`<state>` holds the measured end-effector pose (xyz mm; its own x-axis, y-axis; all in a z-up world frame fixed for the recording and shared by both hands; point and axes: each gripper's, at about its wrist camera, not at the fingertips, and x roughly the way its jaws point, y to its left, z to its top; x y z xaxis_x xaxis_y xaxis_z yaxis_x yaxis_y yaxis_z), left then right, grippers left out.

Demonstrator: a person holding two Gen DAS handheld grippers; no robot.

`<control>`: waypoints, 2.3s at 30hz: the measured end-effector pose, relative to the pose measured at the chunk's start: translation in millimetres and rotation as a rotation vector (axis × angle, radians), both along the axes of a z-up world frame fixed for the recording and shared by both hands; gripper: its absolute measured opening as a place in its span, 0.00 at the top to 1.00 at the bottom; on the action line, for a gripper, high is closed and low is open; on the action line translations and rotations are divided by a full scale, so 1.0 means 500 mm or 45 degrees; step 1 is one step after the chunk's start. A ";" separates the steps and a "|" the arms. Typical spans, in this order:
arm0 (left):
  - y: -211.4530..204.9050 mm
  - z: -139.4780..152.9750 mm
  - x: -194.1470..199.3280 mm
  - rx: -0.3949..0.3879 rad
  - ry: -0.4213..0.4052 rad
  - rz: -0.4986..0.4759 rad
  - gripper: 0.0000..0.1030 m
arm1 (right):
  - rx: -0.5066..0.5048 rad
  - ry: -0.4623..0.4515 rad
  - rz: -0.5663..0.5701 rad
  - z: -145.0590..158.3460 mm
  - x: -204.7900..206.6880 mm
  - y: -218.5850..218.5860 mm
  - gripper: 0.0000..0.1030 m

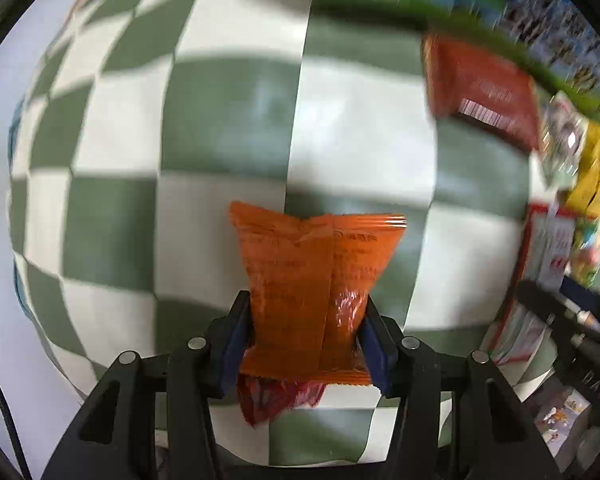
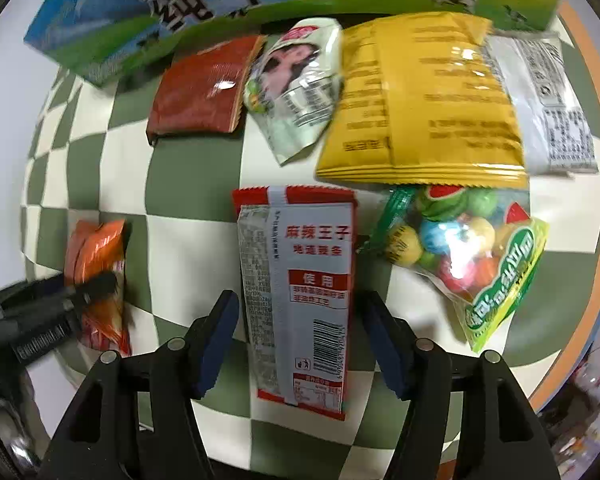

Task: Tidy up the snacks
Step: 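Grasp an orange packet with left tool while right grasps red-white spicy strip pack, then carry both packs into the cardboard box and open both tools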

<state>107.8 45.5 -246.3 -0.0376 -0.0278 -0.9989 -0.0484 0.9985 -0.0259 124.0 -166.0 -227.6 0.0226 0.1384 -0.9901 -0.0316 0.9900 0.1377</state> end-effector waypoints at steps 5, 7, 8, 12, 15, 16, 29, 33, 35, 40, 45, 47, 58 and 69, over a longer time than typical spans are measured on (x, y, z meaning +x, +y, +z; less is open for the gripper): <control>-0.012 -0.032 -0.008 -0.005 0.045 -0.033 0.49 | -0.067 -0.053 0.098 -0.010 -0.011 0.040 0.36; -0.014 -0.026 -0.008 -0.006 0.042 -0.031 0.49 | -0.069 -0.087 0.130 -0.007 -0.017 0.060 0.39; -0.018 -0.022 -0.006 -0.001 0.032 -0.034 0.49 | -0.065 -0.100 0.132 -0.006 -0.021 0.068 0.39; -0.038 -0.032 -0.003 0.021 0.028 -0.044 0.45 | -0.038 -0.107 0.096 0.000 -0.019 0.051 0.38; -0.046 -0.038 -0.003 0.031 0.010 -0.016 0.45 | -0.061 -0.113 0.105 -0.009 -0.021 0.055 0.36; -0.049 -0.034 0.002 0.034 0.000 -0.011 0.45 | -0.079 -0.120 0.115 -0.016 -0.022 0.060 0.34; -0.077 0.064 0.027 -0.012 -0.097 0.002 0.57 | -0.008 -0.221 0.047 0.014 -0.065 0.089 0.52; -0.085 0.135 0.037 -0.076 -0.167 -0.026 0.57 | 0.101 -0.238 0.007 0.078 -0.046 0.068 0.52; -0.090 0.176 0.044 -0.119 -0.201 -0.032 0.57 | 0.153 -0.260 -0.007 0.115 -0.039 0.062 0.53; -0.109 0.315 0.103 -0.238 -0.335 -0.050 0.57 | 0.256 -0.351 -0.028 0.229 0.025 0.028 0.53; -0.101 0.402 0.237 -0.288 -0.445 -0.083 0.57 | 0.324 -0.468 -0.051 0.349 0.121 -0.002 0.53; -0.101 0.424 0.289 -0.285 -0.470 -0.091 0.57 | 0.306 -0.521 -0.053 0.387 0.164 -0.017 0.53; -0.089 0.308 0.552 -0.209 -0.255 -0.041 0.57 | 0.168 -0.450 -0.138 0.361 0.423 -0.089 0.53; -0.111 0.176 0.570 -0.232 -0.049 -0.059 0.57 | 0.083 -0.243 -0.104 0.219 0.479 -0.094 0.52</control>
